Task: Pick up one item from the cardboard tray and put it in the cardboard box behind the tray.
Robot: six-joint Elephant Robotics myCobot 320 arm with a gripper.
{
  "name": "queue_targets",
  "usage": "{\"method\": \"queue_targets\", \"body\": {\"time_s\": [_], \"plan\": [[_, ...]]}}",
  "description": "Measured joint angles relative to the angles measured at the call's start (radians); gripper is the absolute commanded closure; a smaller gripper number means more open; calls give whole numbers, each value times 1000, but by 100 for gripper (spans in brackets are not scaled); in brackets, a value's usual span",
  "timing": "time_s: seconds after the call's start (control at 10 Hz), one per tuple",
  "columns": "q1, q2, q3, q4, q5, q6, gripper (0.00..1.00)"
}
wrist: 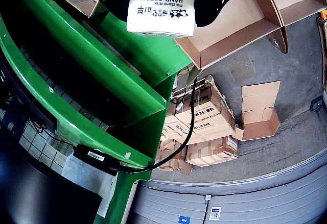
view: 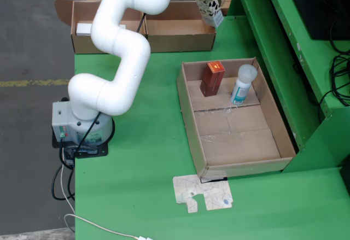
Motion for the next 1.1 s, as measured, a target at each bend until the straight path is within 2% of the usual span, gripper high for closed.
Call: {"method": "queue_targets", "body": {"time_s": [0.3, 0.9, 1.1], "plan": [[9, -9, 0, 12, -11, -9, 100], [66, -40, 0, 134, -170, -98, 100], [78, -40, 0, 112, -135, -49, 100]]}}
